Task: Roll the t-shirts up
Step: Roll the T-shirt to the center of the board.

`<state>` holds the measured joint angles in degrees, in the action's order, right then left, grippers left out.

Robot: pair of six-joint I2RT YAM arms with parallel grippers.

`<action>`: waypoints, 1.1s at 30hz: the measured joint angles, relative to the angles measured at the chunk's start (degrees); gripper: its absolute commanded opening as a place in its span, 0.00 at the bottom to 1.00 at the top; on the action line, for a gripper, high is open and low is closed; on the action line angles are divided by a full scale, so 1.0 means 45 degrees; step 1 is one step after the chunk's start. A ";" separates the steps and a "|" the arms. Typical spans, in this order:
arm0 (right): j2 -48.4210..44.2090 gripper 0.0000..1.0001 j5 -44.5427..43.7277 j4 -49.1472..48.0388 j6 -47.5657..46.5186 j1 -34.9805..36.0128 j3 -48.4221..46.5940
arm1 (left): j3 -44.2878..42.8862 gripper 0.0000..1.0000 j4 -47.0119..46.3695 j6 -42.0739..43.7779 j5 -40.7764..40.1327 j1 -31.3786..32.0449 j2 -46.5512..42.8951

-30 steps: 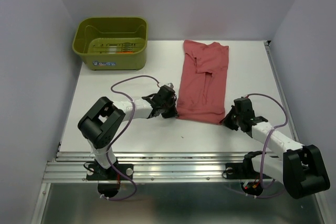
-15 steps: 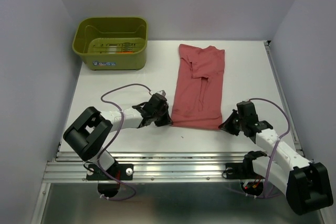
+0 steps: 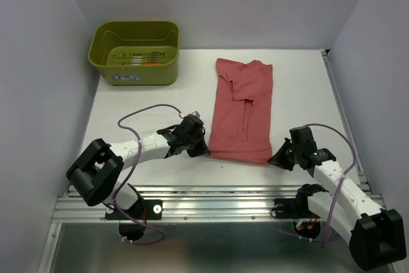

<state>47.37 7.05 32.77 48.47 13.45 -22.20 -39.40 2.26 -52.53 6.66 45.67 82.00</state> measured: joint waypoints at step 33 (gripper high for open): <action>0.2186 0.01 -0.0704 0.0214 -0.0573 0.0000 -0.2433 | -0.3541 0.00 0.2511 0.0194 -0.0840 -0.0510 0.1889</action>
<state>57.21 3.88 33.74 45.89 13.45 -33.15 -55.33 13.56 -51.66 2.87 43.38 90.50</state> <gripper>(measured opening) 0.037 0.022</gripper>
